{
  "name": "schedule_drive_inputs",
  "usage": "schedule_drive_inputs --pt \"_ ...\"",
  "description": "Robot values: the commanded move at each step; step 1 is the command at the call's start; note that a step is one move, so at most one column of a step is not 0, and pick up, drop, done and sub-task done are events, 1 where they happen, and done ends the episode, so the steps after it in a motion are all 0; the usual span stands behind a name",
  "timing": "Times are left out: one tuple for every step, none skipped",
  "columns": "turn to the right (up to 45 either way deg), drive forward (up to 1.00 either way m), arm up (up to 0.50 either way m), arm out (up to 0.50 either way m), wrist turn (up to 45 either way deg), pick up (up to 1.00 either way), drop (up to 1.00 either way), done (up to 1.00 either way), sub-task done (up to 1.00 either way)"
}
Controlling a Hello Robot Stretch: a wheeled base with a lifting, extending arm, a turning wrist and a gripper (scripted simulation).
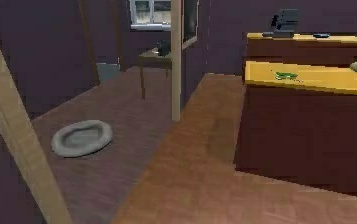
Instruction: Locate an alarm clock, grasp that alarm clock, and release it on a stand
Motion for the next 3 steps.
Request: schedule_drive_inputs --pt "0.0 0.65 0.0 0.0 0.0 0.0 0.0 0.0 0.0" --pt "-12.0 0.0 0.0 0.0 0.0 0.0 0.0 0.0 0.0" --pt "0.0 1.0 0.0 0.0 0.0 0.0 0.0 0.0 0.0"
